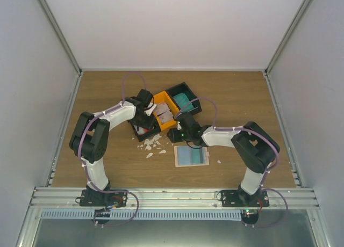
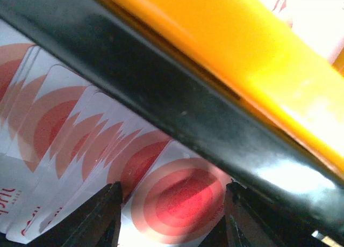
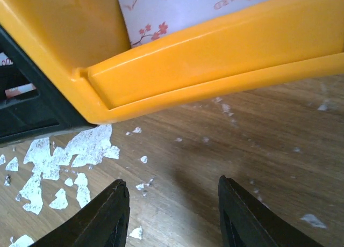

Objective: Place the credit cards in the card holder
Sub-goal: Pick up the credit card from the storage box.

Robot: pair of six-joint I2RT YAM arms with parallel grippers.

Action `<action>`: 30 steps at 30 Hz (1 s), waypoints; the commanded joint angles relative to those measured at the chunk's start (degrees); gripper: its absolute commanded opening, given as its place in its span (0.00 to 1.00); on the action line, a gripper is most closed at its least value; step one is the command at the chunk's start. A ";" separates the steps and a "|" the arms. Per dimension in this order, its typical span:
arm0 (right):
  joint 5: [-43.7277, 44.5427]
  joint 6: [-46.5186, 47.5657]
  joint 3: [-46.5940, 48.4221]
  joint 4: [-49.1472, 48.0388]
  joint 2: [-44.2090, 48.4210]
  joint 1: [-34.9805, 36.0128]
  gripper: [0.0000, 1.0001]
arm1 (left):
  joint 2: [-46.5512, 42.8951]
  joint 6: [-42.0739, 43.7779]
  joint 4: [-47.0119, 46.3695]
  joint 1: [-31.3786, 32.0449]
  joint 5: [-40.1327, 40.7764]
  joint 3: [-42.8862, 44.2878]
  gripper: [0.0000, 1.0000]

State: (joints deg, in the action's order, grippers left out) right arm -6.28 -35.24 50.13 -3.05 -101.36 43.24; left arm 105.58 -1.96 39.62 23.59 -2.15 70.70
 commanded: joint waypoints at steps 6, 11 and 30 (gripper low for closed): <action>2.71 1.27 2.61 -0.98 -2.40 2.09 0.47 | 2.13 0.33 1.10 0.26 0.69 0.71 0.52; 3.99 1.14 4.77 0.85 -3.62 2.11 0.46 | 1.33 -0.05 1.21 0.39 -1.69 -0.18 0.43; 4.13 0.18 9.84 2.79 -7.00 2.11 0.46 | -6.40 -1.58 0.95 0.56 -10.35 -5.05 0.34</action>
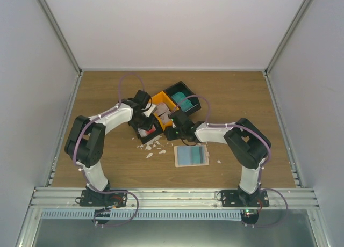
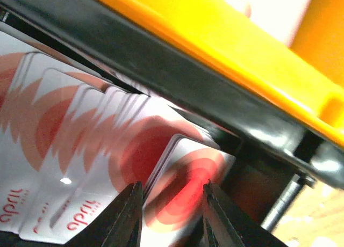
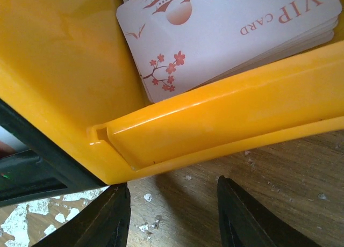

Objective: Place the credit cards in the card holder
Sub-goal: Pick up the credit card from the storage box.

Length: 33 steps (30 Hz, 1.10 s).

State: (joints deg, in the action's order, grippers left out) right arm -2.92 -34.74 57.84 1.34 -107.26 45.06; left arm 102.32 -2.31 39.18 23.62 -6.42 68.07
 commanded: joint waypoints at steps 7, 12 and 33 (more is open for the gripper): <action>0.31 -0.50 2.80 -0.35 -1.57 0.28 0.45 | -4.89 -2.52 1.07 1.27 -9.12 -4.21 0.33; -0.28 -1.01 2.67 -0.08 -1.24 0.23 0.45 | -6.17 -3.29 2.42 2.44 -9.25 -4.78 0.32; 0.11 -2.04 0.39 -0.12 2.67 -0.30 0.45 | -7.62 -4.26 1.81 3.58 -7.51 -4.43 0.42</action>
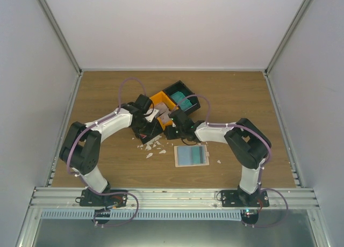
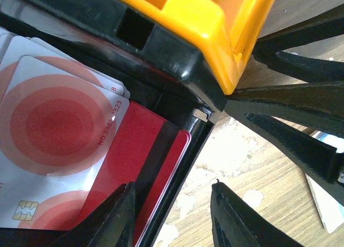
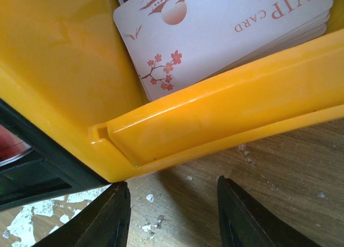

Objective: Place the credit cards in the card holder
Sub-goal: Pick up the credit card from the storage box.

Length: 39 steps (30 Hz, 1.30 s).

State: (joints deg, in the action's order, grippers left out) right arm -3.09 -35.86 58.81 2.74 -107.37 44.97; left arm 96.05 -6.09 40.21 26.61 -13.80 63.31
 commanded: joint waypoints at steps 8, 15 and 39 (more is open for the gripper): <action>0.56 -1.48 -2.16 -1.77 4.32 -0.78 0.45 | -1.10 -2.11 0.09 0.71 6.59 0.85 0.61; 0.64 -2.45 -3.20 -2.17 4.89 -1.26 0.45 | 2.35 -1.65 0.30 2.46 7.48 0.55 0.59; 0.32 -2.88 -4.05 -2.52 5.16 -1.83 0.45 | -1.11 -1.20 3.58 4.68 5.98 1.47 0.36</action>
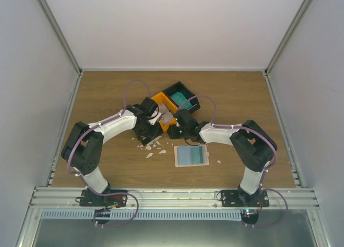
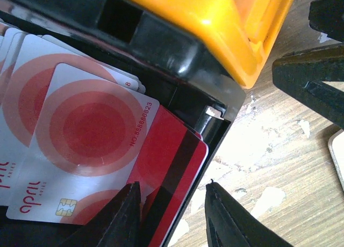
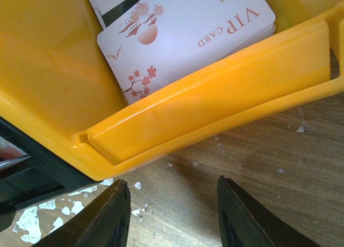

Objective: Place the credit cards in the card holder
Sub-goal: Pick up the credit card from the storage box.

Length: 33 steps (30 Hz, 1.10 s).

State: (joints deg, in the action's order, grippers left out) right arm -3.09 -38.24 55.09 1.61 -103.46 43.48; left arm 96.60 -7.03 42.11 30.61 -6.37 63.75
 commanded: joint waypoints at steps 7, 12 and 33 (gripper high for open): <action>0.37 -0.61 -0.34 -1.19 1.24 -0.38 0.45 | -1.98 -0.36 1.99 0.76 -1.11 1.03 0.32; 0.39 -0.61 -0.40 -1.34 1.16 -0.41 0.45 | -2.58 -0.36 2.36 0.77 -1.26 1.11 0.31; 0.32 -0.51 -0.29 -1.17 0.80 -0.42 0.45 | -3.77 -0.62 2.57 0.93 -2.61 0.57 0.26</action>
State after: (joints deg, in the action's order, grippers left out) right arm -3.09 -38.37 55.09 1.58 -103.46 43.38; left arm 94.45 -7.09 44.01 30.79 -7.11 63.75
